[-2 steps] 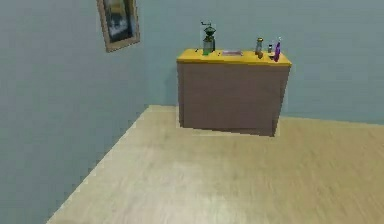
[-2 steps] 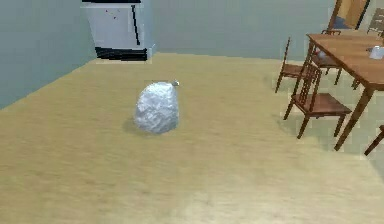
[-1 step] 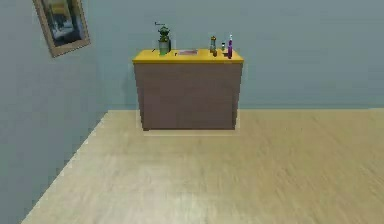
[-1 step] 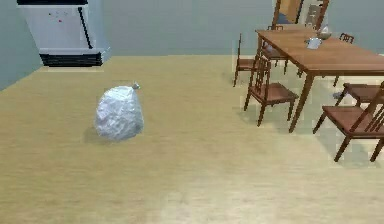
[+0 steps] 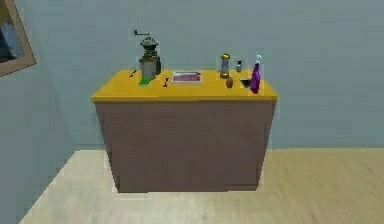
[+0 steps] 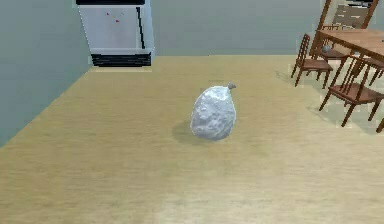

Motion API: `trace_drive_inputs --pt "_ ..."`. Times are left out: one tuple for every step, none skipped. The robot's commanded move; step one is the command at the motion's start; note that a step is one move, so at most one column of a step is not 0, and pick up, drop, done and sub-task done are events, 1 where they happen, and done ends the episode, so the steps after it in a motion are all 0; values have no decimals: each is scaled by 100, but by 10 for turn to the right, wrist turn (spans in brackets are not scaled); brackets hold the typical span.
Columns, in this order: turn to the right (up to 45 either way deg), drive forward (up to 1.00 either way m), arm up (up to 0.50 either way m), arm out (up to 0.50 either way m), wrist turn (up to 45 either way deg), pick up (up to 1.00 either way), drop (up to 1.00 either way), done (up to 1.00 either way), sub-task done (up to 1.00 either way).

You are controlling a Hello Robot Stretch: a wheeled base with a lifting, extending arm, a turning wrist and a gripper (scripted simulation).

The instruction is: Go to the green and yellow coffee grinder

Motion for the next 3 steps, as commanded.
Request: trace_drive_inputs --pt "30 0 0 0 0 0 0 0 0" --pt "0 60 0 0 0 0 0 0 0" --pt "-210 0 0 0 0 0 0 0 0"
